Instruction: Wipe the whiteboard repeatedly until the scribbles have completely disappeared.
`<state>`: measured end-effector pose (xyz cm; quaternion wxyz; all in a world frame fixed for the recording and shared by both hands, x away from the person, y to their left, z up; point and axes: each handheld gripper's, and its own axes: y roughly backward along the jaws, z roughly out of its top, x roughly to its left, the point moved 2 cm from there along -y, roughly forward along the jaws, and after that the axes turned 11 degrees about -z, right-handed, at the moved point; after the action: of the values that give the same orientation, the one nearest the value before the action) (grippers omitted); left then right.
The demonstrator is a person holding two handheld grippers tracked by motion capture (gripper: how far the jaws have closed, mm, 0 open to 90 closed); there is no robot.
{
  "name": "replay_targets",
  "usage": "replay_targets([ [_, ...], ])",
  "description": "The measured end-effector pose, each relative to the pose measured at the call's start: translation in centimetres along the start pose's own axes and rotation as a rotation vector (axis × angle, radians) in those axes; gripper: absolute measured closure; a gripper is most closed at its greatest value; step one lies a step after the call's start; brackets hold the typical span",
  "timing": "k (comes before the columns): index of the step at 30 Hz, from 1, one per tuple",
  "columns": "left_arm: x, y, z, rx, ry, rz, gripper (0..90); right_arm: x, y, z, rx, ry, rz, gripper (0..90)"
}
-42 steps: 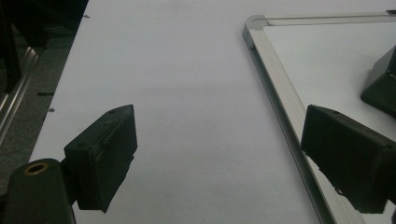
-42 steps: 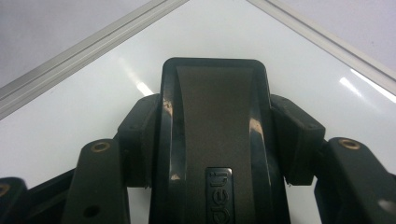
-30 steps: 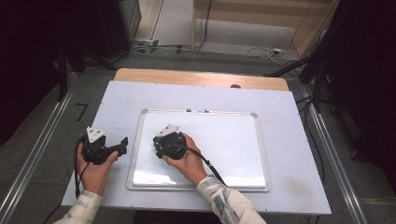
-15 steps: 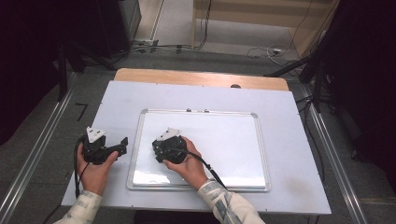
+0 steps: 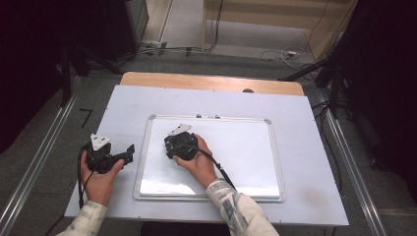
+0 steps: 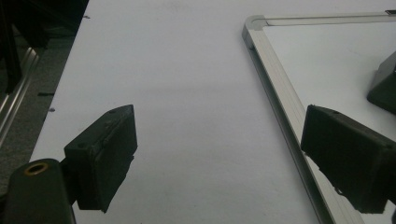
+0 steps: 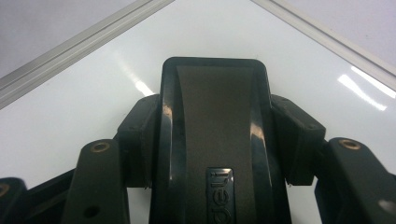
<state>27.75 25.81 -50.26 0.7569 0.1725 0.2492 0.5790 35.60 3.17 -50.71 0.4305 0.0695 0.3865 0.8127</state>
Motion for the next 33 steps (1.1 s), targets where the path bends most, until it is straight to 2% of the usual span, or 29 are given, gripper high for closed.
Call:
replay_targets([
  [3,0.0,0.0,0.0,0.001,0.001,0.0,11.3,0.2,0.1,0.0,-0.004,0.016,-0.013,38.6],
  [7,0.0,-0.1,0.0,-0.001,-0.001,0.0,11.3,0.6,0.4,-0.2,-0.001,0.026,-0.003,38.6],
  [8,0.0,-0.1,0.0,0.0,-0.002,0.001,11.3,1.0,0.8,-0.5,-0.005,0.046,0.008,38.6],
  [13,-0.1,-0.1,0.0,0.004,-0.005,0.0,11.3,1.8,1.5,-1.0,-0.013,0.067,0.029,38.6],
  [16,-0.1,-0.1,0.0,0.002,-0.004,0.001,11.3,2.7,2.4,-1.7,-0.019,0.097,0.054,38.6],
  [20,-0.1,-0.1,0.0,0.002,-0.003,0.002,11.3,2.9,2.9,-2.1,-0.018,0.106,0.069,38.6],
  [23,-0.1,-0.1,0.0,-0.001,0.0,0.001,11.3,2.7,2.9,-2.1,-0.012,0.103,0.081,38.6],
  [25,-0.1,0.0,0.0,0.0,0.001,0.001,11.3,2.1,2.4,-1.8,-0.008,0.076,0.044,38.5],
  [28,-0.1,0.0,0.0,-0.001,0.001,0.001,11.3,0.8,1.6,-1.4,-0.003,0.042,0.013,38.5],
  [29,-0.1,0.0,0.0,0.0,0.0,0.001,11.3,0.8,1.6,-1.4,-0.003,0.042,0.013,38.5],
  [31,0.0,-0.1,0.0,0.0,-0.001,0.0,11.3,-0.4,0.8,-0.8,0.007,0.017,-0.022,38.5],
  [33,-0.1,-0.1,0.0,0.002,-0.003,0.0,11.3,-0.5,0.6,-0.7,0.009,0.014,-0.022,38.5],
])
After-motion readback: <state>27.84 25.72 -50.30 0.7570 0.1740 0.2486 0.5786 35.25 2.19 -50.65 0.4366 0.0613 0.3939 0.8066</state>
